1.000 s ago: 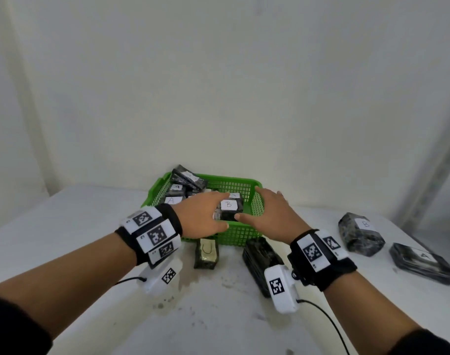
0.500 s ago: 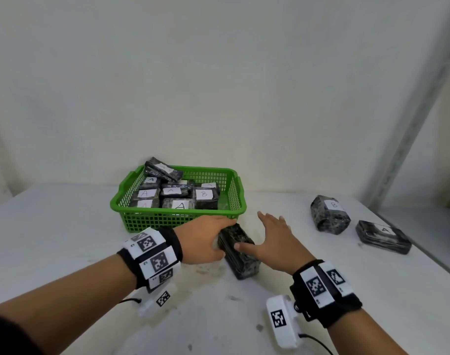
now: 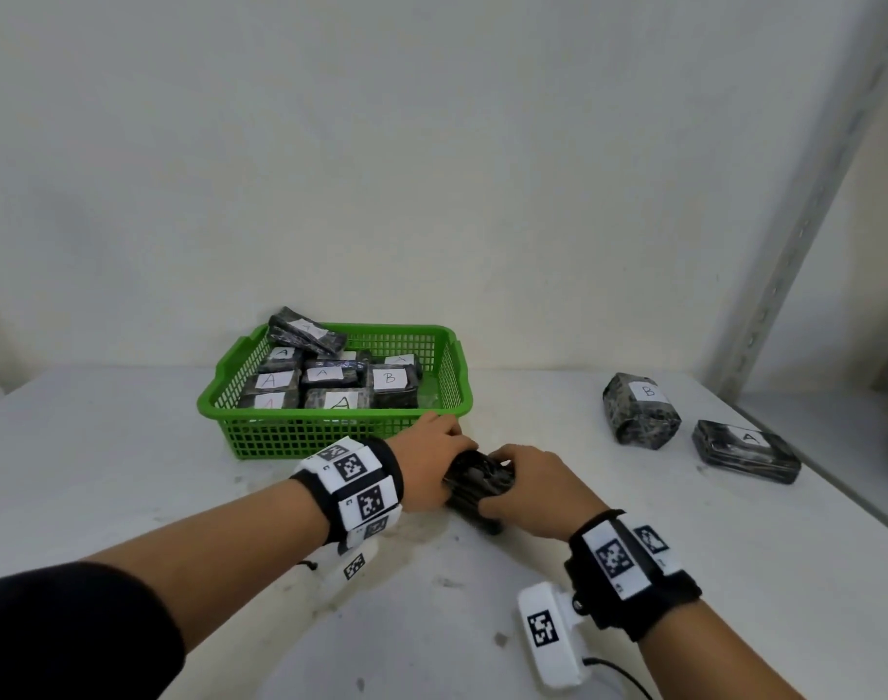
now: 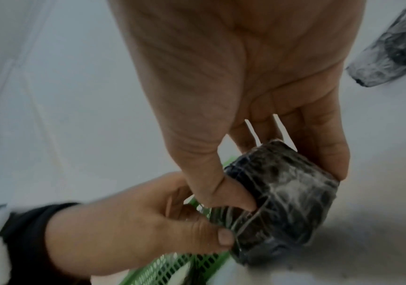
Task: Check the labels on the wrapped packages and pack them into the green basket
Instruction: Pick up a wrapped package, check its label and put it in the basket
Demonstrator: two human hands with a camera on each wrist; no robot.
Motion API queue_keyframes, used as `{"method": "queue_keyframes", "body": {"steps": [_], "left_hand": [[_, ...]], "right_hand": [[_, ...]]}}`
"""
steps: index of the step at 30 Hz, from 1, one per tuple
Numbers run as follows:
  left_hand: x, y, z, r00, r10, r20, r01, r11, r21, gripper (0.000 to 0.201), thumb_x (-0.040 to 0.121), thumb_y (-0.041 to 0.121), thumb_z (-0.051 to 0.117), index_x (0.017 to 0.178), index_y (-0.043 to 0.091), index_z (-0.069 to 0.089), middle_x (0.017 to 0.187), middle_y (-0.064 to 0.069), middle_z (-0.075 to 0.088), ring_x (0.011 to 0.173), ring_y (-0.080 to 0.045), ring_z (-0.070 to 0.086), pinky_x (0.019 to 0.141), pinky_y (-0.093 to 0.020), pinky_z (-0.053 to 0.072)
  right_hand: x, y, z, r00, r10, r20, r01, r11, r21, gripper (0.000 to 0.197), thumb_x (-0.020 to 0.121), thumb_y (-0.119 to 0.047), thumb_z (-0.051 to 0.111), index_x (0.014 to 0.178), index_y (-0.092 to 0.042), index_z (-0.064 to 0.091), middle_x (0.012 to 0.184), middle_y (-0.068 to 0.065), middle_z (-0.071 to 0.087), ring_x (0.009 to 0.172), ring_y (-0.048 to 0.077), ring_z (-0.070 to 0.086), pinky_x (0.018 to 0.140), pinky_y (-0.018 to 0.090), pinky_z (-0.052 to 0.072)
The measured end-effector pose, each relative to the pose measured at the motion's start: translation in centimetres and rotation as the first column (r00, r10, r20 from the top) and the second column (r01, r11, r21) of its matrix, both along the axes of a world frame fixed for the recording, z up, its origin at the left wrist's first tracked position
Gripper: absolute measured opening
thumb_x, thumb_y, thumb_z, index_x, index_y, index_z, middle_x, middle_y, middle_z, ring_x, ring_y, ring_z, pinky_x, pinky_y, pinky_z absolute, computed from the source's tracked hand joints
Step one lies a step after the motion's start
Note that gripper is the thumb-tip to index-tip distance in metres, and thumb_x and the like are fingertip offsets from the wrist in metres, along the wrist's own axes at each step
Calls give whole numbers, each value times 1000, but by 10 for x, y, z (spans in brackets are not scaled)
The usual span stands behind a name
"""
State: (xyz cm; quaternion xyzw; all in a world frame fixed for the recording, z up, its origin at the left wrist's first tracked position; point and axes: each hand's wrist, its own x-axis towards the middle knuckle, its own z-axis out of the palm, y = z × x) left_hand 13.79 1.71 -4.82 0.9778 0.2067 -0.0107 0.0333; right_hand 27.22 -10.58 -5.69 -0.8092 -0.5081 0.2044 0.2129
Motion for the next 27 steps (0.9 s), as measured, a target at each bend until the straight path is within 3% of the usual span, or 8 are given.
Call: {"method": "queue_keyframes", "body": {"steps": [5,8,11,13,16,20,23,27], "left_hand": [[0,-4,2,996,17,92,-2,986,-169,59,85,40,70,138,24,50,127,1,56,117,-20,44,96,-26,31],[-8,0,6,957,174,233,-49,886,-462,59,80,41,78,133,28,56,125,8,62,115,-12,58,100,-25,43],[-15,6,5,891,337,306,-71,767,-638,49,76,40,83,120,27,67,115,10,68,107,-10,64,97,-24,46],[-18,10,3,842,412,348,-49,701,-712,44,74,40,84,113,25,71,110,7,71,101,-11,68,95,-27,51],[-22,11,-2,774,510,376,56,535,-843,38,80,26,81,114,14,70,110,-8,74,97,-19,73,88,-29,59],[-31,10,-11,672,646,362,320,188,-929,46,78,17,73,120,-1,66,119,-20,70,104,-29,70,94,-42,57],[-37,17,-19,570,726,384,378,183,-908,48,74,13,73,117,-8,64,117,-26,69,98,-29,72,84,-39,61],[-49,30,-22,500,775,386,425,168,-889,49,76,13,73,119,-9,62,117,-25,70,103,-33,71,83,-37,62]], "right_hand": [[30,-16,5,990,26,-139,-21,999,41,50,71,-35,77,120,-30,71,107,-4,74,92,11,70,76,20,52],[42,-20,8,952,43,-304,-4,992,128,59,56,-41,73,114,-26,73,105,2,76,88,14,71,81,25,55],[48,-17,13,859,82,-505,55,967,249,38,83,-11,76,120,-14,69,109,12,77,88,17,72,77,24,58],[46,-11,15,808,109,-579,87,950,299,35,91,-1,73,124,-12,66,114,13,77,96,21,75,87,29,61],[39,1,10,751,138,-645,138,924,357,31,90,-4,77,119,-11,70,114,14,78,102,24,76,97,36,60],[30,16,1,693,158,-703,223,880,419,28,87,-7,80,114,-2,76,108,16,80,103,32,77,98,41,60],[23,28,-3,667,155,-729,263,866,425,29,86,-8,81,113,-1,76,106,17,80,98,30,77,98,44,60],[17,41,0,600,226,-767,182,895,406,34,89,-4,76,122,0,71,114,19,78,100,25,75,95,35,59]]}}
